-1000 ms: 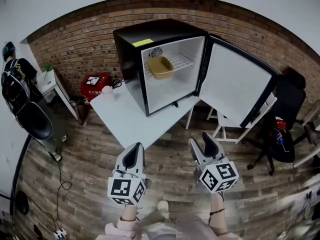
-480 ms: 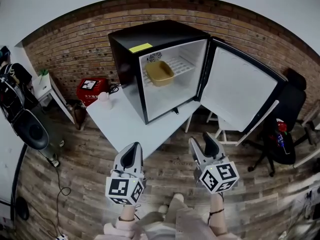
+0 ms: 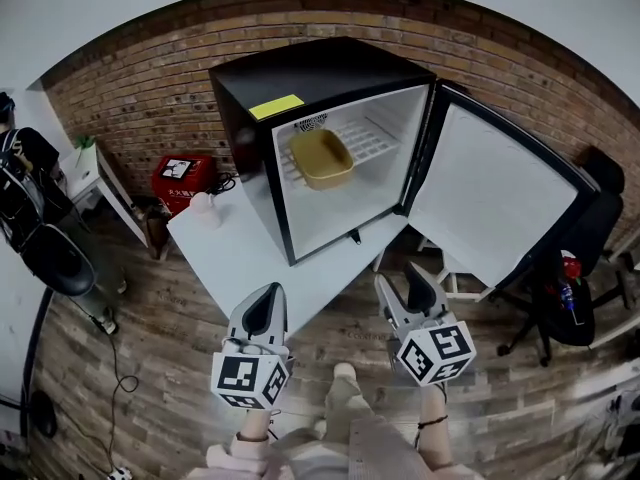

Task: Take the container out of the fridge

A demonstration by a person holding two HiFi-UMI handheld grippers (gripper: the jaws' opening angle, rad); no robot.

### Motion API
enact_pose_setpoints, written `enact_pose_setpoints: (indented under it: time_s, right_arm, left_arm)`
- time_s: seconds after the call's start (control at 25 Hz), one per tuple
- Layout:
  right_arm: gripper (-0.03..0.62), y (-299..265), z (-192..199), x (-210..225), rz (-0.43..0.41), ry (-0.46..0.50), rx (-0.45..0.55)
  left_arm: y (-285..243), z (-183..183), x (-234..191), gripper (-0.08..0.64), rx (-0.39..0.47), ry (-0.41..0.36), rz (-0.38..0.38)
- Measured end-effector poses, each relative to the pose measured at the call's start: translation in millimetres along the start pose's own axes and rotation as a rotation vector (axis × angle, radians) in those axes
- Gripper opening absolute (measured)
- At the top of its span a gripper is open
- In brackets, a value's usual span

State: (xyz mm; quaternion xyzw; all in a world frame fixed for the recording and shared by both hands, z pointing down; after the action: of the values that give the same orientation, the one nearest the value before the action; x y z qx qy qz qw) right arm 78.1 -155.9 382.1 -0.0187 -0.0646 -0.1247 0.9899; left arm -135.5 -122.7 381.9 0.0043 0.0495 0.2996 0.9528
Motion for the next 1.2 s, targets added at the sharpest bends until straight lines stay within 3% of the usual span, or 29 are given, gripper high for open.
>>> enact_pose_setpoints:
  time_s: [0.88, 1.2]
  right_arm:
    - [0.206, -156.1, -36.4, 10.1, -0.265, 0.189, 0.051]
    - [0.206, -186.2, -47.6, -9.8, -0.432, 0.401, 0.068]
  left_arm:
    - [-124.1, -18.3, -49.3, -0.008, 0.011, -0.014, -0.091]
    - [-142.1, -16.3, -57.7, -0.008, -0.008, -0.011, -0.112]
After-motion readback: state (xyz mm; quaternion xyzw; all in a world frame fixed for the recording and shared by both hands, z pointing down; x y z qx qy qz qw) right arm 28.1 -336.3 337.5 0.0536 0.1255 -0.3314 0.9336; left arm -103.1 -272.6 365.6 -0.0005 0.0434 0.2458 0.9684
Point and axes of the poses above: the fingertips, and each gripper's own axes: y backward along the fingers, x to its right, z out of its underside, the point moved 2 cm from there along y, backward along the fingers, and after that the axes turned 15 degrees about z, right-handed, at the moved point
